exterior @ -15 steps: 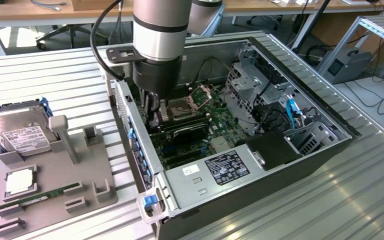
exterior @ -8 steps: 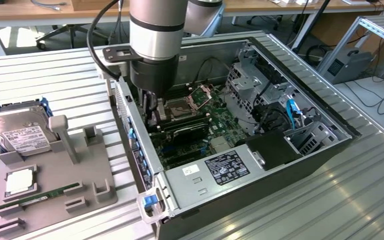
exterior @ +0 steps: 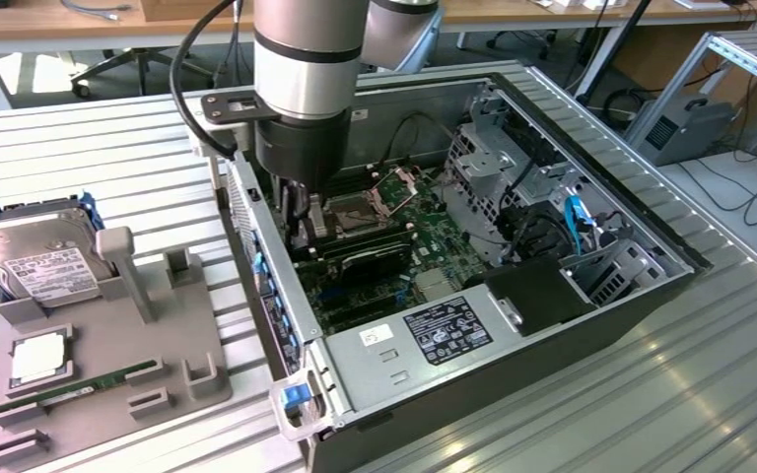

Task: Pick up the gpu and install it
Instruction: 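Press down on the gpu until it lock into place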

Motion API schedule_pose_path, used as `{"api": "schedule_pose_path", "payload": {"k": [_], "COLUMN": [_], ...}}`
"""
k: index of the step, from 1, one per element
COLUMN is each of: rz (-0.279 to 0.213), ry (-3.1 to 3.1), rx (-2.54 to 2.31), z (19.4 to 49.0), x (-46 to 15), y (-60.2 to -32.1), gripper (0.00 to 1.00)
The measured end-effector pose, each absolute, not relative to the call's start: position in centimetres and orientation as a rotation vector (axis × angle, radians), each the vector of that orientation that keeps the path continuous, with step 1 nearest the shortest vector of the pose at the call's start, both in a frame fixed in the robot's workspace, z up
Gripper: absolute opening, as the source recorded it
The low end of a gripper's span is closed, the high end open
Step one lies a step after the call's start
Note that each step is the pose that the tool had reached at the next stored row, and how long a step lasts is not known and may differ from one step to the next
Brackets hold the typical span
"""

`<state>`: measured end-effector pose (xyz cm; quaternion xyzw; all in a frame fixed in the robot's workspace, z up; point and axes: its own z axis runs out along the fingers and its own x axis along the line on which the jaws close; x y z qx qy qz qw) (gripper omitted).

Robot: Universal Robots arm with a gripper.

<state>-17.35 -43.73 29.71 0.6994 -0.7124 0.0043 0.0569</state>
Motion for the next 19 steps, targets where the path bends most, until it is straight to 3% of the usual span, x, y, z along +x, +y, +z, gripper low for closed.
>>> {"api": "schedule_pose_path", "payload": {"k": [19], "rz": [0.014], "ry": [-2.160], "rx": [2.120], "z": [29.45], "x": [-17.50], "y": [-43.73], "gripper": [0.11]}}
